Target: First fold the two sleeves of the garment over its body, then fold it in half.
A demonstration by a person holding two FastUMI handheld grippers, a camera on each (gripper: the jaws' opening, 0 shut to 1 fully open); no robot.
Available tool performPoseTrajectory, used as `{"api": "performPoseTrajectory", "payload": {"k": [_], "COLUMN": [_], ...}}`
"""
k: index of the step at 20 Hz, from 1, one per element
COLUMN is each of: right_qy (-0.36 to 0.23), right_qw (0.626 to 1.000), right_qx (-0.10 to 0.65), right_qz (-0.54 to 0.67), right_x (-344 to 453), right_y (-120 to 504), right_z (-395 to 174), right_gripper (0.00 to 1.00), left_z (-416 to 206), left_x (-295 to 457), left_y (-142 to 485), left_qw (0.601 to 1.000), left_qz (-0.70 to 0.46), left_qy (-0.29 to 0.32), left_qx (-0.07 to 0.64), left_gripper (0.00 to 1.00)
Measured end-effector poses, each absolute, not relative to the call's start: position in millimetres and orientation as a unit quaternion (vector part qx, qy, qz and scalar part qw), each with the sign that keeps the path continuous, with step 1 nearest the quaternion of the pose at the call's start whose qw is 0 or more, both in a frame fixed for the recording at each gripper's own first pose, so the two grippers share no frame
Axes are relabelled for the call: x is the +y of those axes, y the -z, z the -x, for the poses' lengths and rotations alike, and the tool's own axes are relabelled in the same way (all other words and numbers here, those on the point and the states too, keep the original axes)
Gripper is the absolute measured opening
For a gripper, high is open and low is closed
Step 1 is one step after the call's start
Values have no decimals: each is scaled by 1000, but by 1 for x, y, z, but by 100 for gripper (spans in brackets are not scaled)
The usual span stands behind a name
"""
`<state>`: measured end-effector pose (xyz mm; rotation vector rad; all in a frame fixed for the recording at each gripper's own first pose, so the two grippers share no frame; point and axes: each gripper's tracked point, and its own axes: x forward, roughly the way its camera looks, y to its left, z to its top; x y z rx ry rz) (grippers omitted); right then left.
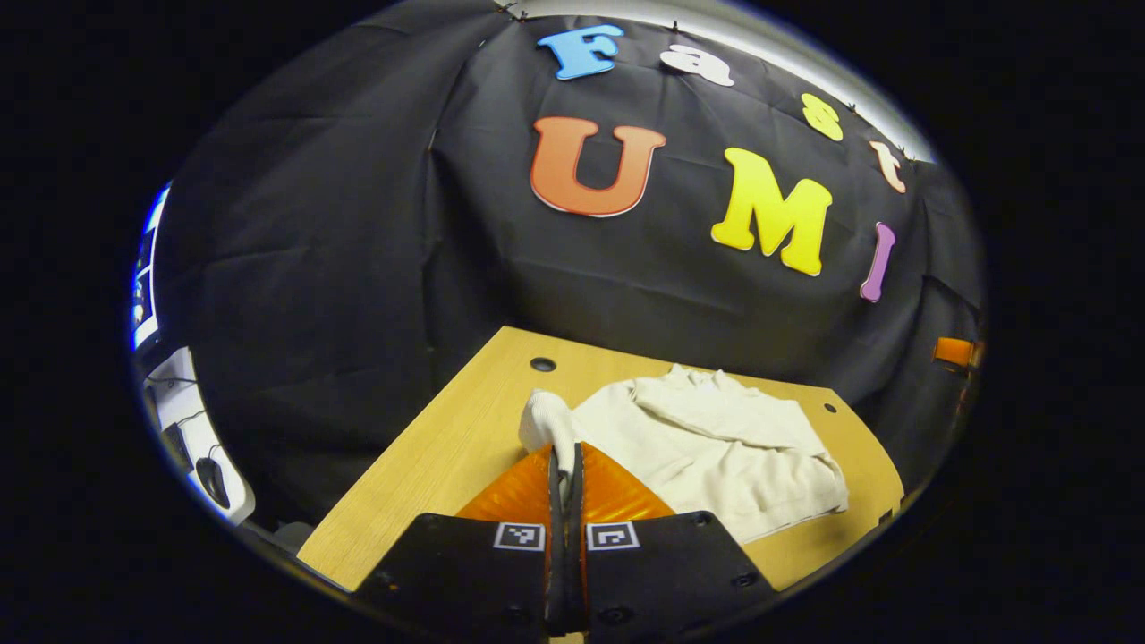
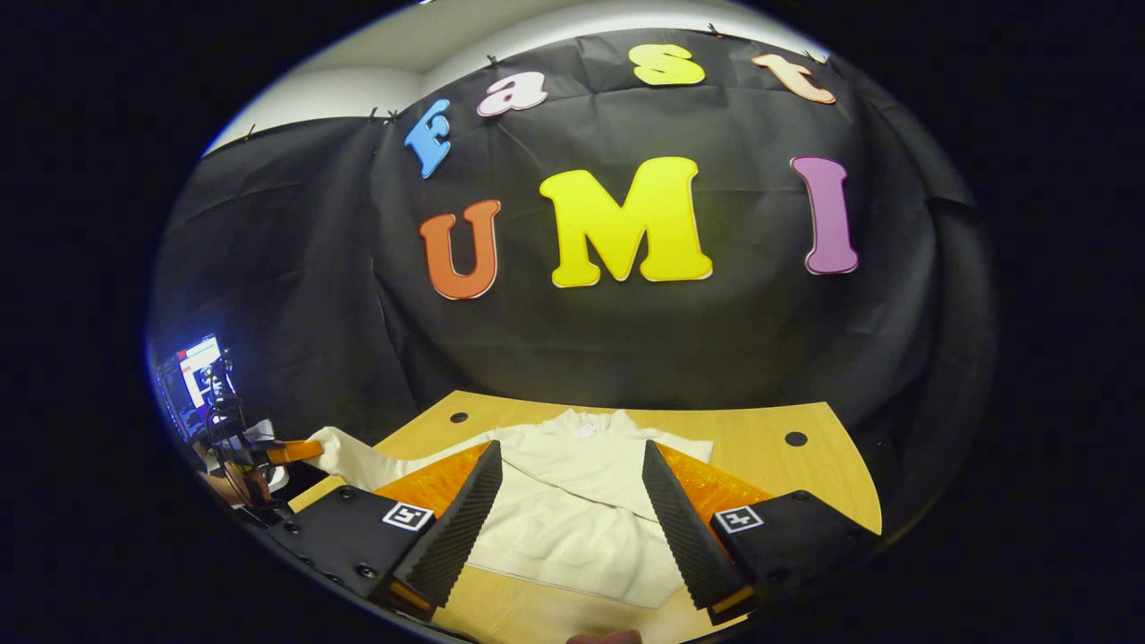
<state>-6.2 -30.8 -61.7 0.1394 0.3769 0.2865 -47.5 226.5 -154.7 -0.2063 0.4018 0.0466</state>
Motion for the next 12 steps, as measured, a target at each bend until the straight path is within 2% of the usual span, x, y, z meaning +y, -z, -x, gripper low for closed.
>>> {"api": "performPoseTrajectory", "payload": {"k": [5, 12], "right_qy": [-97, -27], "right_qw": [976, 982], "right_qx": [171, 153], "right_qz": [-94, -104], "right_x": [-89, -174], "right_y": [54, 48], "right_z": [16, 44], "right_gripper": [96, 96], "left_z": [-13, -86], "left_x": [166, 45], "left_y": [101, 59], "left_qw": [982, 976], "left_qz": [89, 70], "left_qy": [43, 152], "left_qx": [163, 140], "left_gripper": [3, 3]}}
